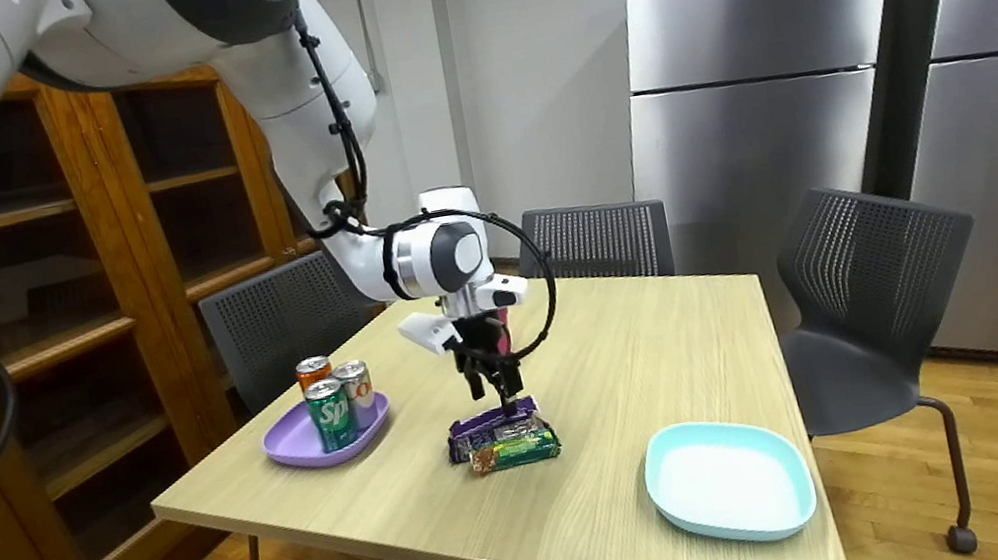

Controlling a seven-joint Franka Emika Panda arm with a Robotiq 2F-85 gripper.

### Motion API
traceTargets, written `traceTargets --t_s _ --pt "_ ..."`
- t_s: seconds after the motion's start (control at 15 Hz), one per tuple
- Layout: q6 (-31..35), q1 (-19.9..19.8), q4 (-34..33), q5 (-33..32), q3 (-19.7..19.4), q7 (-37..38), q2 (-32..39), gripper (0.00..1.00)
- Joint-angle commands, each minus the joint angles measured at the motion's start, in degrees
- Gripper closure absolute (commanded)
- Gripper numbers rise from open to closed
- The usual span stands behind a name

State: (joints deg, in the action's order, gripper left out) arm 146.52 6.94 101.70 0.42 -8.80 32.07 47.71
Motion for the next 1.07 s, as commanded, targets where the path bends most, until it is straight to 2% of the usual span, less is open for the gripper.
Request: traceTargets --t_s 0.0,1.0 --pt "-2.2 1.2 -3.0 0.9 -0.9 0.9 2.0 0.0" --pt "-1.4 0.4 -9.7 4.6 -0.1 1.5 7.7 0.0"
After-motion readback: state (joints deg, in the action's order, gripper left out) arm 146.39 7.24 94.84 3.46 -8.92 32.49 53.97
